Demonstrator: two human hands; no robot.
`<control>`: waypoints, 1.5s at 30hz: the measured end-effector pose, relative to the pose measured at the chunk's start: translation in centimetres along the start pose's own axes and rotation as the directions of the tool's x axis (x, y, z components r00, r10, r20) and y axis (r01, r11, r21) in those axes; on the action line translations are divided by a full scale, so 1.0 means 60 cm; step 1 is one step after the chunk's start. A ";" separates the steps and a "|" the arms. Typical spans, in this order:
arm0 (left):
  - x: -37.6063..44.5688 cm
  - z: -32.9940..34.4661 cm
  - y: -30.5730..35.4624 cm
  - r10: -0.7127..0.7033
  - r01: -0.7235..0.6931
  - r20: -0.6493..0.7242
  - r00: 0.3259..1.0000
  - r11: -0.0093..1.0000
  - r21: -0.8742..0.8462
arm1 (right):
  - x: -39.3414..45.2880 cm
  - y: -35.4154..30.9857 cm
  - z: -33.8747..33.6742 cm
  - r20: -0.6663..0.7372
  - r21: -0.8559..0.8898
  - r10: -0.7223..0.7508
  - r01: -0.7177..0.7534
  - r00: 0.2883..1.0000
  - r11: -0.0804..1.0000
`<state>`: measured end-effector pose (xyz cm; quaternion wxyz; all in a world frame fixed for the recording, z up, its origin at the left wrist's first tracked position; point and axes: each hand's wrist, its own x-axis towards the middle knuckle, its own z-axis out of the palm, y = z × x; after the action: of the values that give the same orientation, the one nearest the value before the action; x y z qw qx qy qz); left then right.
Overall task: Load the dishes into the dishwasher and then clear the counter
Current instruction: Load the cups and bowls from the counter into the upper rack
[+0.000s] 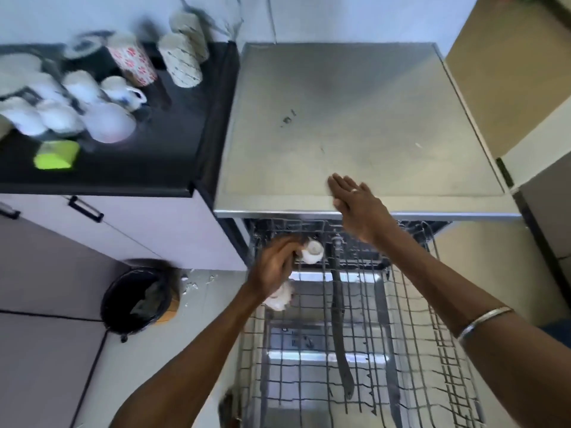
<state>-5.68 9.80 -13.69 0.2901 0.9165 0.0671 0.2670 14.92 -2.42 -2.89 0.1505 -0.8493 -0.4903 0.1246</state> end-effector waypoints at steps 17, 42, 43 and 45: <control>0.130 -0.522 -0.233 -0.398 0.557 -0.458 0.795 0.778 0.291 | 0.117 -0.223 0.024 0.185 -0.034 0.234 -0.232 0.954 0.972; 0.217 -0.562 -0.367 -0.758 0.814 -0.311 0.573 0.570 0.111 | 0.132 -0.218 0.047 0.264 -0.068 0.288 -0.280 0.920 0.957; 0.216 -0.562 -0.362 -0.770 0.819 -0.284 0.572 0.557 0.139 | 0.132 -0.217 0.047 0.263 -0.062 0.285 -0.279 0.922 0.958; 0.211 -0.560 -0.349 -0.764 0.802 -0.244 0.597 0.573 0.167 | 0.130 -0.215 0.047 0.256 -0.051 0.287 -0.284 0.923 0.958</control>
<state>-12.03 47.24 3.30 0.2499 0.7990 0.5214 0.1654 7.44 10.87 -1.14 0.0597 -0.8888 -0.3778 0.2525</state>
